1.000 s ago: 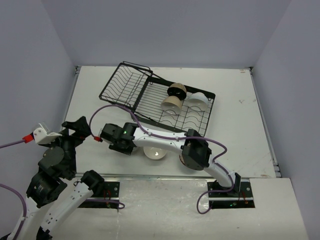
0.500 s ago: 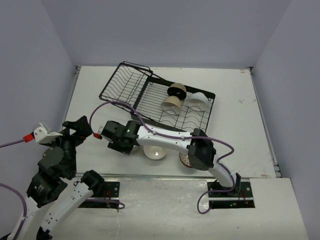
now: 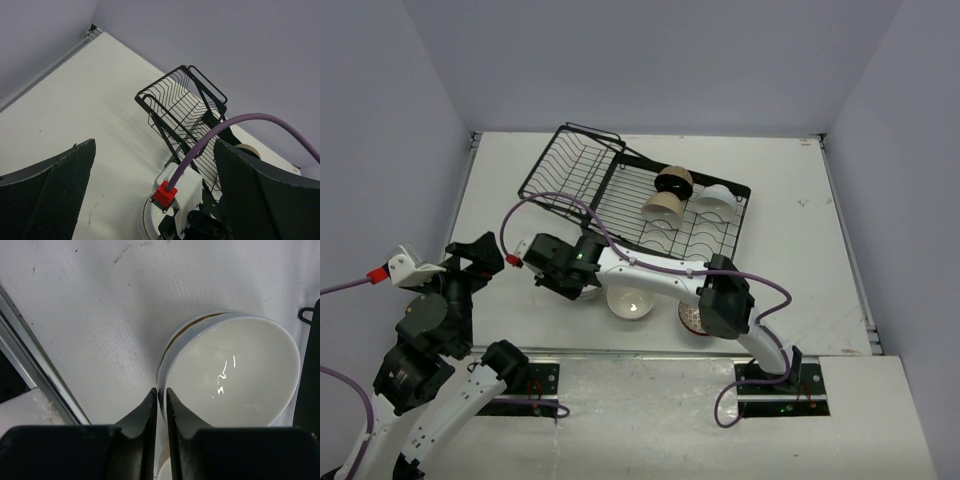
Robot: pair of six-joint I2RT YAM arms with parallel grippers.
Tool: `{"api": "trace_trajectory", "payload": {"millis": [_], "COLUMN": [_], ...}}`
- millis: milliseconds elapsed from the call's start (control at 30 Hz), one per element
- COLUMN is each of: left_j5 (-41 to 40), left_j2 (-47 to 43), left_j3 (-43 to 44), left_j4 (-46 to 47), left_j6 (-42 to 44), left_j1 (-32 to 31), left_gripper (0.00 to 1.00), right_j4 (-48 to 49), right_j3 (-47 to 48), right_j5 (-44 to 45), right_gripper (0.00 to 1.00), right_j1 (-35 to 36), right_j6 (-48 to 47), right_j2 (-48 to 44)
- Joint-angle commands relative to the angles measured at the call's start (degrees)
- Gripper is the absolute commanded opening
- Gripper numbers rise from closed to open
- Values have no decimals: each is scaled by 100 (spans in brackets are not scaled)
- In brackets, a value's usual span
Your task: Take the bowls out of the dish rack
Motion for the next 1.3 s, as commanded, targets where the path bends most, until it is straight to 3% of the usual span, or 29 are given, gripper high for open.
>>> {"api": "trace_trajectory", "payload": {"millis": [0, 600, 667, 700, 800, 1067, 1167, 1267], "left_j5": [-14, 21, 21, 38, 100, 530, 802, 1354], "left_j2": [56, 100, 118, 127, 162, 688, 1021, 1495], "left_j3": [-48, -57, -57, -57, -75, 22, 144, 320], "left_j4": [252, 278, 296, 296, 340, 419, 462, 445], "left_j6": [127, 153, 162, 171, 215, 408, 557, 637], "left_j1": [31, 31, 22, 22, 22, 22, 22, 31], "left_gripper": [100, 100, 100, 100, 100, 100, 100, 100], "right_j4": [117, 170, 240, 267, 346, 548, 750, 1048], "right_j3": [38, -208, -243, -243, -235, -374, -1006, -2364], "right_j5": [-37, -63, -37, -10, 156, 675, 851, 1044], "right_gripper": [11, 10, 16, 27, 38, 43, 44, 46], "right_j1": [-34, -34, -34, -25, -34, -191, -428, -735], "right_j6": [107, 239, 265, 283, 335, 379, 493, 756], "right_j2": [23, 111, -3, -91, -267, -1530, -2311, -3373]}}
